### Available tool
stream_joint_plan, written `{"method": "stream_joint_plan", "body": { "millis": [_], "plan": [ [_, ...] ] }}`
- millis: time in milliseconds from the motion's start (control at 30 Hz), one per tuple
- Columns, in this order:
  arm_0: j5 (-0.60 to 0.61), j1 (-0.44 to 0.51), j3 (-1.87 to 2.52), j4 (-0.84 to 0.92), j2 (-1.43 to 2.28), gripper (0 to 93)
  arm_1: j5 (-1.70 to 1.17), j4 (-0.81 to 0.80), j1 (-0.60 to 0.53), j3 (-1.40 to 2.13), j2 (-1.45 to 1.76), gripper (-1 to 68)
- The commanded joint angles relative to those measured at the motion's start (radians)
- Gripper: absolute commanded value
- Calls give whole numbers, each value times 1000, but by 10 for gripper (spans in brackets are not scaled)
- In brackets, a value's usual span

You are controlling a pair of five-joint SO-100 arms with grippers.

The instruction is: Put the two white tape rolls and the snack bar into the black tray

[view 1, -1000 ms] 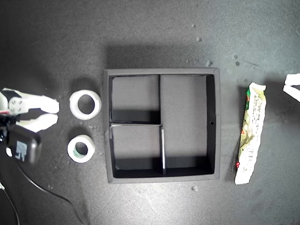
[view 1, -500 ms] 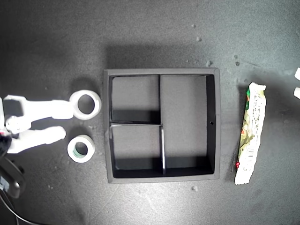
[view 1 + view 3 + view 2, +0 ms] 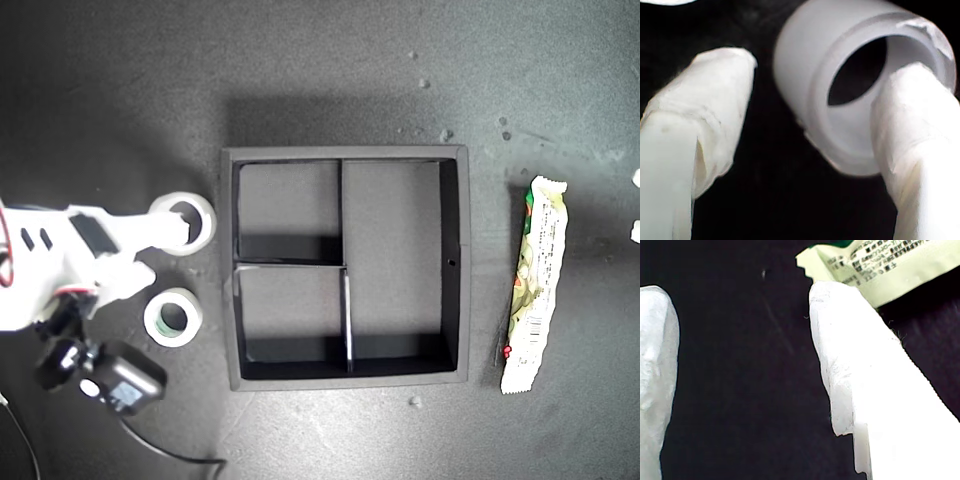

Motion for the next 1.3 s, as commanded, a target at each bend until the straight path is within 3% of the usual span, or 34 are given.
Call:
{"method": "stream_joint_plan", "body": {
  "millis": [0,267,500,733,933,1100,1267],
  "plan": [
    [8,-21,-89,-17,-84,181,3,15,-6,-29,-3,156],
    [-14,-61,-140,-14,-239,157,0,21,-20,-15,-3,152],
    [-43,-140,-156,-25,-318,0,-21,9,-40,-6,-3,154],
    [-26,-143,-221,81,-193,0,-117,-41,-61,-74,-28,178],
    [-3,-118,-456,290,-184,0,-265,-138,-114,-413,-525,238],
    [14,-103,-629,379,-196,0,-373,25,-189,-825,-1058,248],
    [21,-118,-716,413,-193,0,-408,130,-278,-943,-1333,254]
  ]
}}
